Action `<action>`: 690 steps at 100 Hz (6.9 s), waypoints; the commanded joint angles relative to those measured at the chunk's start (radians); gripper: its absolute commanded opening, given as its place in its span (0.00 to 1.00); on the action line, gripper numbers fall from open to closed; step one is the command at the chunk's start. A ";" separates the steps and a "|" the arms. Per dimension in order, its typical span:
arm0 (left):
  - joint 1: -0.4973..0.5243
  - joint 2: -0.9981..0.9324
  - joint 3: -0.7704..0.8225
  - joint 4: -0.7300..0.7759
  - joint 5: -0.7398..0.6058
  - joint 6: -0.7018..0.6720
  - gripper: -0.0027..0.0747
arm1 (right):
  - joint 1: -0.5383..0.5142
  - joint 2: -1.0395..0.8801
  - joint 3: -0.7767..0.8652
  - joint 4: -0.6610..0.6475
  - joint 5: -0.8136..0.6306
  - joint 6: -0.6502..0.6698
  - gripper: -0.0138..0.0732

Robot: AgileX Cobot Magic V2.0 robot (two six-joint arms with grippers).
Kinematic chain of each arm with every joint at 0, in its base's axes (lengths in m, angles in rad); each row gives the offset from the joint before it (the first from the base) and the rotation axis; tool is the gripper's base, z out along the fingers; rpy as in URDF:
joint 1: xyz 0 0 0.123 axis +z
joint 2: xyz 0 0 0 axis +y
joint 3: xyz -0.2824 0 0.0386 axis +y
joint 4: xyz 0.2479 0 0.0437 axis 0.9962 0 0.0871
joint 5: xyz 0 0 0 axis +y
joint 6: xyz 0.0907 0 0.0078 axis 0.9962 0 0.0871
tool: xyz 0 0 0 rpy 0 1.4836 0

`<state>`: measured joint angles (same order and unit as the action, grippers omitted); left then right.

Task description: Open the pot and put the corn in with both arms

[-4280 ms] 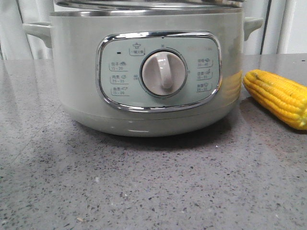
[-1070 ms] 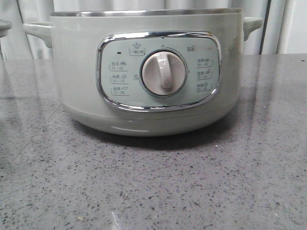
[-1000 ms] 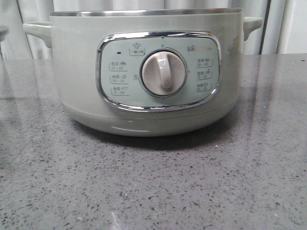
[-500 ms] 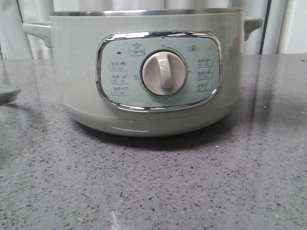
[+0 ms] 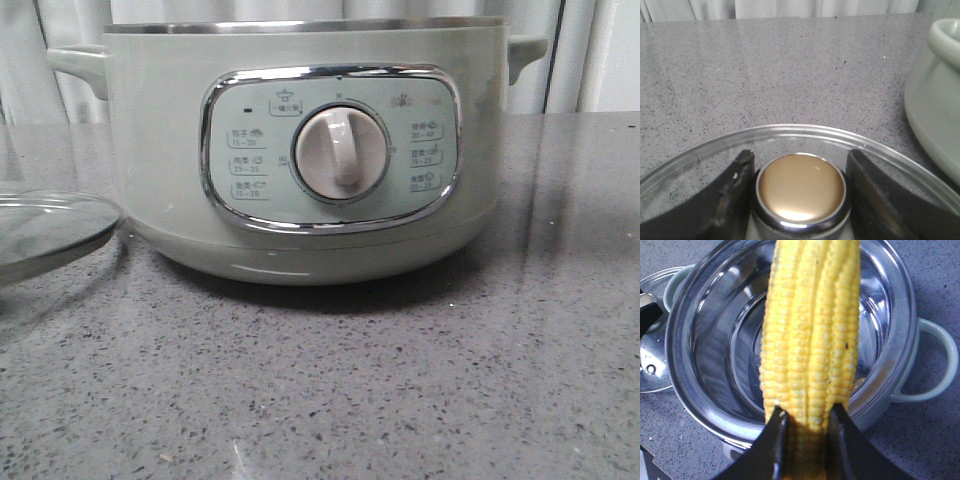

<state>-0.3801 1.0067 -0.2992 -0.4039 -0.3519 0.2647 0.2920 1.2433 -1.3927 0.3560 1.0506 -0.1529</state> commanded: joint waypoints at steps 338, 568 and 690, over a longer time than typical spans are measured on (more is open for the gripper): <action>-0.008 -0.815 0.090 0.040 0.151 0.006 0.01 | 0.002 -1.025 1.129 -0.221 -1.082 -0.102 0.08; 0.402 -1.042 0.323 0.329 0.626 -0.294 0.01 | 0.002 -1.025 1.132 -0.207 -1.077 -0.102 0.08; 0.402 -1.042 0.323 0.329 0.626 -0.294 0.01 | -0.379 -1.277 1.420 -0.436 -0.836 0.106 0.08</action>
<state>0.0182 -0.0047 0.0025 -0.0652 0.3220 -0.0199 -0.0816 -0.0096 0.0101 -0.0513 0.2450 -0.0661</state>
